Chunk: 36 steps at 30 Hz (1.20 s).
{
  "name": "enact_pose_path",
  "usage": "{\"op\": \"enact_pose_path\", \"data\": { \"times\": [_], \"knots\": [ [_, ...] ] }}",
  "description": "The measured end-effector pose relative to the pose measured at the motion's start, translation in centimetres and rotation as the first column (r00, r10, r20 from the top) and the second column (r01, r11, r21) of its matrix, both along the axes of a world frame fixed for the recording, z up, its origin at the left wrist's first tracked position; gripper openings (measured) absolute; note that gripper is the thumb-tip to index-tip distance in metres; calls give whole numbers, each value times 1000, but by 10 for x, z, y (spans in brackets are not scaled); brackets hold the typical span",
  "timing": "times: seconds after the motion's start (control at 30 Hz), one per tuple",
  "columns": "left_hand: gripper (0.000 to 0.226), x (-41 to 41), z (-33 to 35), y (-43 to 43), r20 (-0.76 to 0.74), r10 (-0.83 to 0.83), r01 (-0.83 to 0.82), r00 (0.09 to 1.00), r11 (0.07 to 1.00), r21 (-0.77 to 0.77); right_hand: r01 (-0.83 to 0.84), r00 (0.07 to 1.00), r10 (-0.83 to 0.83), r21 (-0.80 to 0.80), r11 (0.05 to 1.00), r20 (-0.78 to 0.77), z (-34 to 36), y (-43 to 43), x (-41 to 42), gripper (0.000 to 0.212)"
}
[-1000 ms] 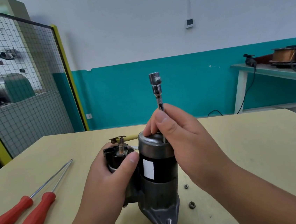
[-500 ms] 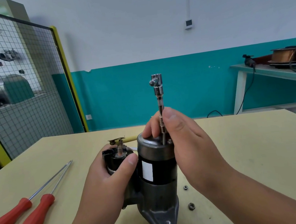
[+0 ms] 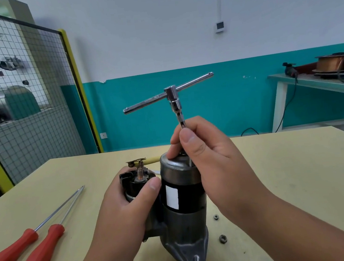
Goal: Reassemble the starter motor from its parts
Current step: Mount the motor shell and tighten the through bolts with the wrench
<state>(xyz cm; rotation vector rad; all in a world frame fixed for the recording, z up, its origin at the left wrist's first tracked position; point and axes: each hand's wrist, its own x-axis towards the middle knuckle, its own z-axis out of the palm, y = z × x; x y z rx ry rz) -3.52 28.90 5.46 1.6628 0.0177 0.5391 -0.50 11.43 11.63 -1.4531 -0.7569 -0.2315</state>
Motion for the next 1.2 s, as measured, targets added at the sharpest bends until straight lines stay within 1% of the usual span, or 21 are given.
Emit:
{"op": "enact_pose_path", "data": {
  "times": [0.27, 0.37, 0.5, 0.77, 0.9, 1.07, 1.2],
  "knots": [
    [48, -1, 2, -1, -2, -15, 15, 1000, 999, -28, 2, 1000, -2, -29, 1000, 0, -1, -1, 3, 23],
    [46, -2, 2, -2, 2, -21, 21, 1000, 999, -24, -1, 1000, 1, -21, 1000, -1, -1, -2, 2, 22],
    [41, -3, 3, -2, 10, -31, 31, 999, 999, -28, -20, 1000, 20, 22, 1000, -9, -1, -2, 2, 27],
    [43, -2, 3, -3, 3, -45, 45, 999, 998, -54, -48, 999, 49, 64, 997, -17, -2, -3, 6, 23],
    [42, -2, 3, -3, 19, -31, 31, 999, 999, -38, -80, 996, 84, 106, 991, -31, -3, -2, 7, 18],
    [43, -2, 3, -2, 3, -20, 20, 1000, 1000, -25, -105, 993, 111, 130, 986, -40, -3, -3, 9, 17],
    [47, -2, 3, -1, 4, -6, 6, 1000, 1000, -7, -122, 990, 129, 122, 985, -52, -4, -4, 9, 23]
  ]
}}
